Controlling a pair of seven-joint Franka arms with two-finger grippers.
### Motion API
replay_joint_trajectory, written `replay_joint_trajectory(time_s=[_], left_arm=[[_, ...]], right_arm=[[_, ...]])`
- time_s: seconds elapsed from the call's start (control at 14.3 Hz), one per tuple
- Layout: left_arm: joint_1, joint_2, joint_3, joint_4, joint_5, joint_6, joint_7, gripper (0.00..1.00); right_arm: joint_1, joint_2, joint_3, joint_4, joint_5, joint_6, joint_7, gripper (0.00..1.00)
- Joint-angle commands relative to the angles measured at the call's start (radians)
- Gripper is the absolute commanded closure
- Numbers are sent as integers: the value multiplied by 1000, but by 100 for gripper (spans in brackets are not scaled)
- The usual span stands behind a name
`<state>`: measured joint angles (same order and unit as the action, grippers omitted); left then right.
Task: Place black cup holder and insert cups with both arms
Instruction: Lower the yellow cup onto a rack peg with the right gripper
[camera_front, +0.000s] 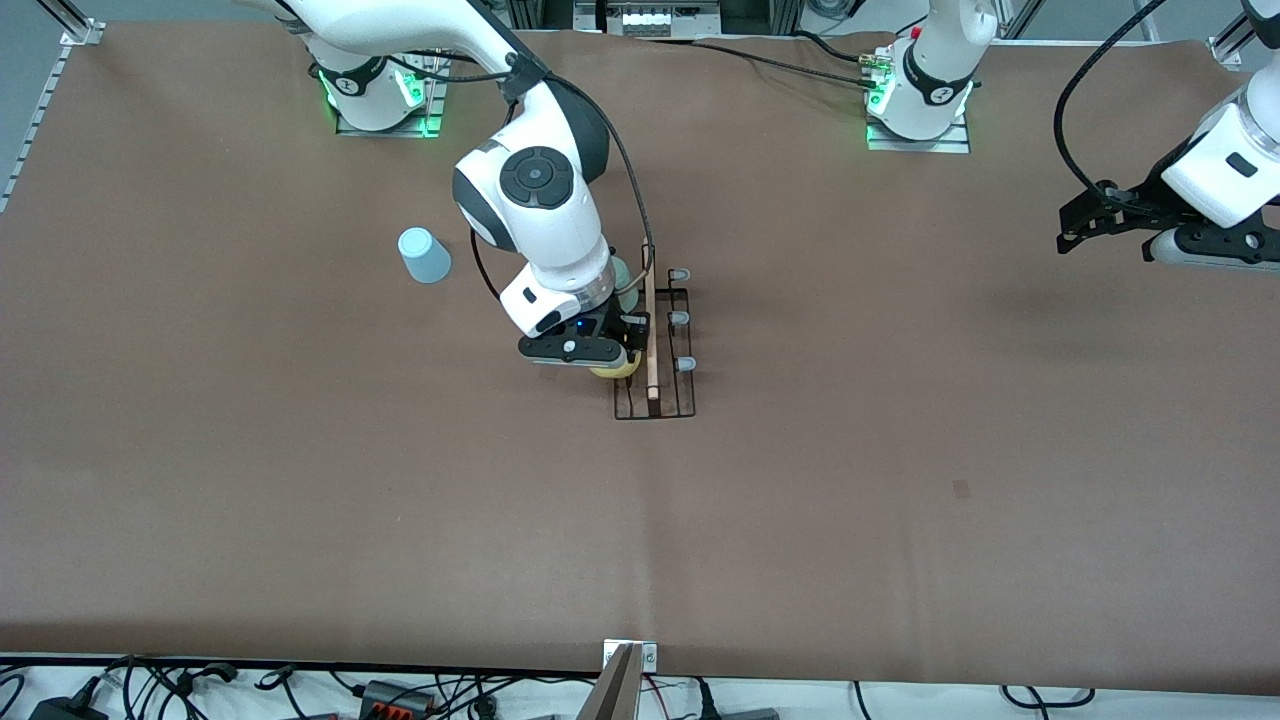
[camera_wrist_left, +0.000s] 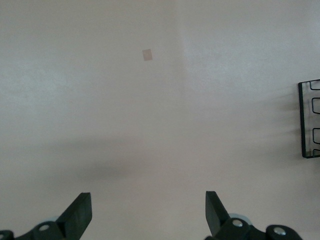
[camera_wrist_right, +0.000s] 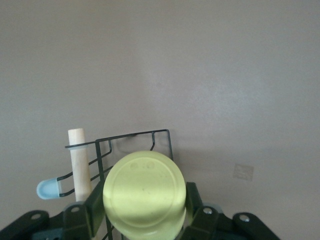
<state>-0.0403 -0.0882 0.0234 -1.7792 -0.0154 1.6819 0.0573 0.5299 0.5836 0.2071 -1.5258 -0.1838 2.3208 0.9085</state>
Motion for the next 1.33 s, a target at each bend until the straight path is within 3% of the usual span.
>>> replay_joint_trajectory(time_s=[0.0,0.14,0.28,0.35,0.42,0.49,0.56,0.91,1.26], left_arm=[[3,5,0,24,-9,-22,-7,0],[3,5,0,24,-9,-22,-7,0],[3,5,0,23,-9,-22,-5,0],[3,5,0,24,-9,-22,-7,0],[3,5,0,24,-9,-22,-7,0],[3,5,0,23,-9,-22,-5,0],[3,5,0,23,-9,-22,-5,0],[3,5,0,23,-9,-22,-5,0],[5,5,0,23,-9,-24,-5,0]], right_arm=[[19,32,-5,9,-8,-9,20,64],[13,21,-8,10,-6,-11,15,73],[12,18,-8,12,-5,-12,15,72],[12,18,-8,12,-5,-11,15,62],[12,19,-8,12,-5,-9,16,38],[10,19,-9,10,-5,-8,19,5],[10,19,-9,10,-5,-8,20,0],[-5,-2,-9,12,-5,-9,1,0],[-135,-146,-9,-77,4,-82,-106,0]])
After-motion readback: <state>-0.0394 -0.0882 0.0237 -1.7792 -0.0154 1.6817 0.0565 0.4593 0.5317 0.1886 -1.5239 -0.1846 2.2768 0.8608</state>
